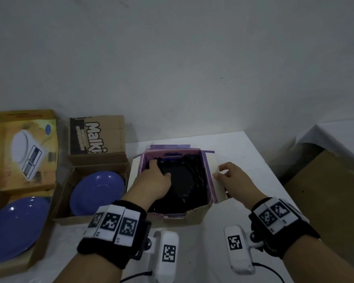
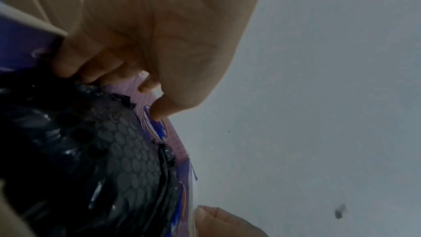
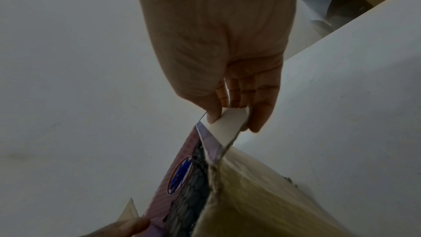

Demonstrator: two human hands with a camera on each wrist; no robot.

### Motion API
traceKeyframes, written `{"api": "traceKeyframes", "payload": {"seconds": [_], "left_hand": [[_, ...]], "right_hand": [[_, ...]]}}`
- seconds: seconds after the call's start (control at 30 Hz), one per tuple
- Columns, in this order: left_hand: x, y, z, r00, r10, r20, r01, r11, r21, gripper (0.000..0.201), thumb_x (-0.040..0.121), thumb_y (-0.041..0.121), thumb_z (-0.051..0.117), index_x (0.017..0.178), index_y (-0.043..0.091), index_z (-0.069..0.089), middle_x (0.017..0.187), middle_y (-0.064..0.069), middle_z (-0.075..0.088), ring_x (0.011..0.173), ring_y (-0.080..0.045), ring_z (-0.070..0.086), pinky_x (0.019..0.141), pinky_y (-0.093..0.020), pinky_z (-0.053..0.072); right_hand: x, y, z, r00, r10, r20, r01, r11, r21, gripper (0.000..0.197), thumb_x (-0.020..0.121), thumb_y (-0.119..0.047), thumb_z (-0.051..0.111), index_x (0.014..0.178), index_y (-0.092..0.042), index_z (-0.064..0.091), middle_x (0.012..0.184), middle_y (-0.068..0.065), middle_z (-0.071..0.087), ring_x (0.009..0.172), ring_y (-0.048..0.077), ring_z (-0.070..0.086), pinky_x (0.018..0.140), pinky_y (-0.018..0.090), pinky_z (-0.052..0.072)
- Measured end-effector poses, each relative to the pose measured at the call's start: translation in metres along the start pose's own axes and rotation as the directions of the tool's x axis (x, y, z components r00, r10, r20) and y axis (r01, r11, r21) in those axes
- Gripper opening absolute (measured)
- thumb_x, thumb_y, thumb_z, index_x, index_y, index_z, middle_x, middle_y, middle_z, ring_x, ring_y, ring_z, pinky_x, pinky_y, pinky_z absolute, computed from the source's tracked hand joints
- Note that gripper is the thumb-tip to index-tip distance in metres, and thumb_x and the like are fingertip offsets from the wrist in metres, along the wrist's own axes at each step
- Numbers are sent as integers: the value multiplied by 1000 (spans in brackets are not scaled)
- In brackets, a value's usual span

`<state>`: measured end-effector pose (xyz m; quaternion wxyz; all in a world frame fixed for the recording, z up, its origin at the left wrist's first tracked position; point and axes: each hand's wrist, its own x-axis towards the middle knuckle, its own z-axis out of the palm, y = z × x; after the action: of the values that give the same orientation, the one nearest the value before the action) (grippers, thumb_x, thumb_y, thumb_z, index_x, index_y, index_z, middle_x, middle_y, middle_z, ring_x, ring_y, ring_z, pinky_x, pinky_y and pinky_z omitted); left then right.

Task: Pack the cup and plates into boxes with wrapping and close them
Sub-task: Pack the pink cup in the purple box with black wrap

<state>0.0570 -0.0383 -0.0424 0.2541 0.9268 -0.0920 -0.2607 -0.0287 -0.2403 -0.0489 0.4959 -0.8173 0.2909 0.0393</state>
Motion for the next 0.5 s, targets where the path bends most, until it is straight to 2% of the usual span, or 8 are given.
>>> {"api": "traceKeyframes", "payload": {"seconds": [0.03,0.17,0.23,0.27,0.33,0.37,0.43,0.5], "left_hand": [[-1,1,0,1000,-18,8,18,1000,16,67,98,37,40,149,10,6,142,-19,42,124,-35,46,91,-31,38],[-1,0,8,994,-66,82,64,998,18,70,99,41,36,149,3,4,141,-19,43,121,-35,49,90,-32,40],[-2,2,10,996,-54,72,45,991,125,72,98,45,36,148,3,7,138,-19,46,119,-35,51,88,-33,41],[-3,5,9,999,-27,23,22,980,200,70,97,46,36,147,3,12,137,-18,47,119,-34,50,89,-34,41],[-4,16,9,982,131,-139,-82,946,314,59,96,46,40,141,9,27,136,-15,45,122,-33,45,94,-39,39],[-3,23,12,946,256,-199,-179,924,338,53,94,45,43,137,15,33,136,-12,43,124,-32,40,97,-42,38],[2,37,22,873,461,-161,-388,855,343,47,92,45,46,135,27,37,138,-3,38,130,-27,31,104,-49,34],[10,46,34,871,491,-36,-451,826,338,47,91,43,46,135,32,37,142,0,32,136,-26,21,107,-60,26]], "right_hand": [[0,0,1,1000,2,0,-2,1000,4,16,94,-24,52,109,-17,49,99,11,60,91,28,61,62,36,56],[-2,0,2,1000,5,-3,-5,1000,11,17,94,-24,51,109,-17,49,100,12,60,93,29,61,72,44,58],[-3,0,1,1000,1,-9,-1,1000,4,17,94,-24,52,109,-18,49,100,12,60,93,29,61,74,46,57],[-2,0,1,1000,-4,-14,4,1000,-1,17,94,-25,52,109,-18,49,99,12,60,93,29,61,75,47,57],[-3,0,1,1000,-14,-23,14,1000,-15,17,94,-25,52,109,-18,49,98,11,60,93,28,61,75,45,57],[-3,0,1,1000,-19,-23,18,1000,-21,17,94,-26,51,109,-18,49,98,11,60,92,28,61,74,44,57],[-3,1,2,999,-22,-24,21,999,-28,17,94,-26,51,109,-18,48,98,11,60,92,28,60,72,42,57],[-4,2,1,999,-22,-28,21,999,-26,18,94,-26,51,110,-18,48,97,10,60,92,28,60,69,41,56]]}}
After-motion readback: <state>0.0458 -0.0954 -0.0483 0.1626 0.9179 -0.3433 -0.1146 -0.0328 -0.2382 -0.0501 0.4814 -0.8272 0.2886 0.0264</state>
